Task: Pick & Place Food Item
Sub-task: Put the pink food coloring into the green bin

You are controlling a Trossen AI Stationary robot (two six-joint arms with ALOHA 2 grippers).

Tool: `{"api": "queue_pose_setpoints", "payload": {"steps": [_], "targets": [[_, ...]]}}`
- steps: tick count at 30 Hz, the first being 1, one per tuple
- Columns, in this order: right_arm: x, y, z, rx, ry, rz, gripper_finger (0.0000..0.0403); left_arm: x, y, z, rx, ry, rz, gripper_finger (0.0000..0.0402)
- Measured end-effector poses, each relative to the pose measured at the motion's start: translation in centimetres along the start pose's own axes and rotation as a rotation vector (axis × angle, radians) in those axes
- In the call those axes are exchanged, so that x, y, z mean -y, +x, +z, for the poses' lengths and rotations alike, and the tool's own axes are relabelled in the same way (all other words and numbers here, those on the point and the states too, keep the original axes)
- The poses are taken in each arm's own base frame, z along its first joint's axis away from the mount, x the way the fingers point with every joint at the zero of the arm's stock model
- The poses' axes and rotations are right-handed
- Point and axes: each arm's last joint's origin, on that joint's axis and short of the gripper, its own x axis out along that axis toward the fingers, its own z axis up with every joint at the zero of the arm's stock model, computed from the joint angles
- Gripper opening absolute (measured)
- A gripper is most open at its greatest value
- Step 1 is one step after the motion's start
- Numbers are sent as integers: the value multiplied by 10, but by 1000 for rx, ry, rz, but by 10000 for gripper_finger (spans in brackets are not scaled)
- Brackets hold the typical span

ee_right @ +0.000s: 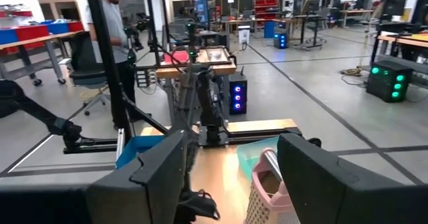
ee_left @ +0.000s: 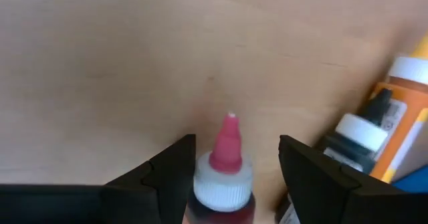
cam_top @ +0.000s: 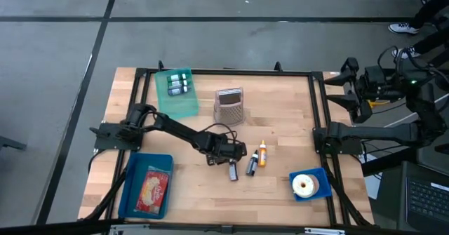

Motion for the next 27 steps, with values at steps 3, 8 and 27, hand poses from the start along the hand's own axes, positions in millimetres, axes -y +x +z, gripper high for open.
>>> {"api": "queue_pose_setpoints", "payload": {"steps": [3,8,27], "targets": [[0,0,0,0,0,4,232,2,3,5,-4,1,-5,211],[0,0,0,0,3,5,232,4,5,9,-51,38,8,205],[1,0,0,2,-1,-24,231,-4,6,-11,-218,129,51,193]]}}
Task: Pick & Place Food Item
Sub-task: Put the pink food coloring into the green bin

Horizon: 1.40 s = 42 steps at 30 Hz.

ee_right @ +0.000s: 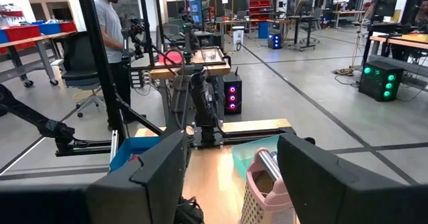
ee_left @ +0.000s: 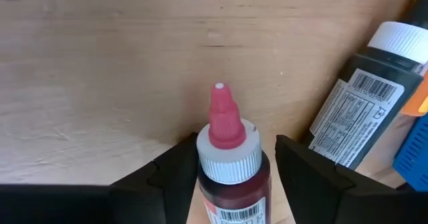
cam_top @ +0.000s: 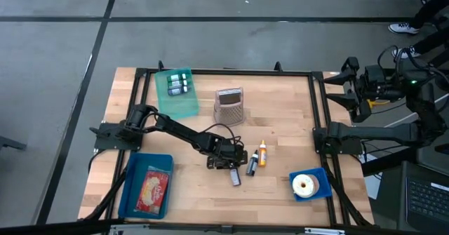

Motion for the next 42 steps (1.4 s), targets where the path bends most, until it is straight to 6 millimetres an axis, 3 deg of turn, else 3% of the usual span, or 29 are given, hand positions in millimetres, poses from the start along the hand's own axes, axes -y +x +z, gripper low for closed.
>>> {"api": "queue_pose_setpoints", "payload": {"steps": [10,21,26,33,37,42], "targets": [[0,0,0,0,-2,0,231,0,0,1,44,44,-14,111],[1,0,0,2,-1,-20,232,20,-8,4,277,38,-268,111],[2,0,0,7,0,-59,232,39,-43,1,435,92,-428,111],[2,1,5,54,-10,-59,232,53,-112,-2,575,261,-511,111],[2,3,8,75,0,-57,232,49,-152,-5,615,394,-468,111],[3,7,9,72,12,-57,232,29,-200,-11,627,551,-356,111]]}}
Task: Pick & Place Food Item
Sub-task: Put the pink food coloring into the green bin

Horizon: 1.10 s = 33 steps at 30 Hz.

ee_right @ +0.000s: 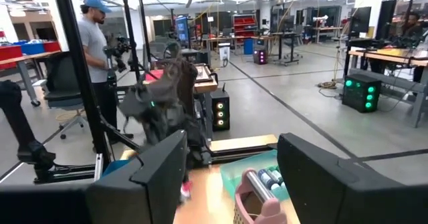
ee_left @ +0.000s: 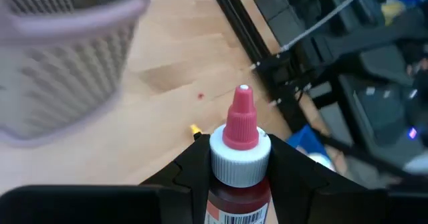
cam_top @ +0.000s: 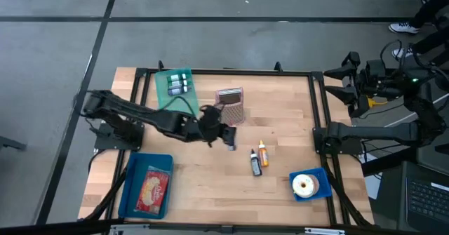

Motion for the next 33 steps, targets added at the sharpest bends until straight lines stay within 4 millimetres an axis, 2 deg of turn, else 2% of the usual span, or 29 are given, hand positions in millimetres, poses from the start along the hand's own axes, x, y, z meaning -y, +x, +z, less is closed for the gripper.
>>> {"api": "queue_pose_setpoints", "payload": {"steps": [6,10,13,18,25,30,33], "targets": [[2,8,-1,-18,24,-1,232,-16,-52,20,-85,177,57,111],[3,15,0,-22,23,-2,232,-43,-72,33,-177,280,208,111],[5,21,1,-13,19,-18,232,-66,-79,43,-256,374,373,111],[7,32,4,4,3,-26,232,-95,-79,62,-436,551,549,111],[9,46,5,8,29,-18,232,-125,-66,101,-518,701,617,111],[10,52,5,2,67,-15,232,-148,-49,125,-602,780,663,111],[10,52,6,11,74,-13,232,-161,-31,135,-632,798,630,111]]}}
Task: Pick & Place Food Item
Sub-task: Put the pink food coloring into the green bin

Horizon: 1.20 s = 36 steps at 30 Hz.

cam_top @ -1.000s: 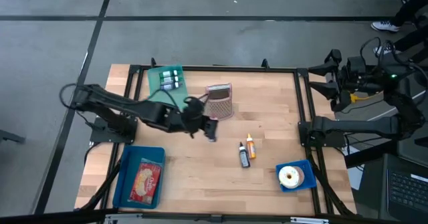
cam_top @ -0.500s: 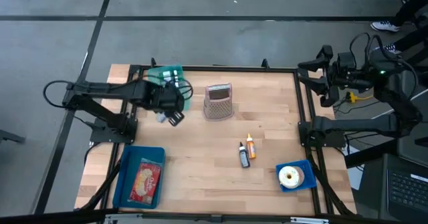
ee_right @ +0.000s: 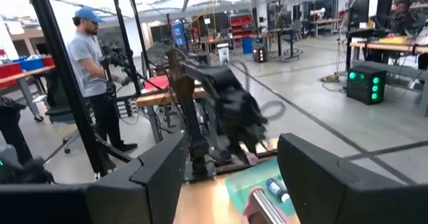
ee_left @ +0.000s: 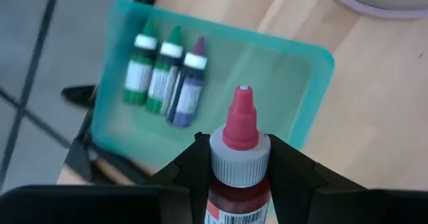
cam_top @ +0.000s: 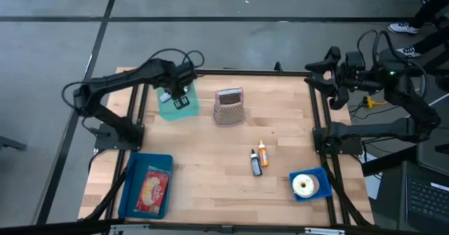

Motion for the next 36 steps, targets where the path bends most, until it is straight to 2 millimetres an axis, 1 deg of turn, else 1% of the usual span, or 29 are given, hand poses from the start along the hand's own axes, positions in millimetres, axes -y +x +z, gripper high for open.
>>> {"api": "queue_pose_setpoints", "payload": {"steps": [4,8,11,14,18,21,25,31,33,36], "targets": [[-1,-2,4,39,-5,6,232,-3,36,11,-54,40,-58,111],[-3,-9,6,61,-5,9,232,0,76,17,-161,111,-63,111],[-3,-12,6,67,11,11,232,4,101,22,-231,163,-65,111],[-3,-14,6,71,19,11,232,8,122,29,-251,221,-62,111],[-3,-14,6,71,42,12,232,14,144,38,-241,275,-55,111],[-3,-14,6,69,61,12,232,15,157,41,-253,298,-43,111],[-3,-14,6,69,69,13,232,10,167,43,-253,312,-29,111],[-3,-14,6,69,69,13,232,-4,172,43,-255,280,-5,112],[-3,-14,6,69,69,13,232,-8,172,43,-263,274,21,133],[-3,-14,6,69,69,13,231,-10,172,42,-277,276,79,181]]}}
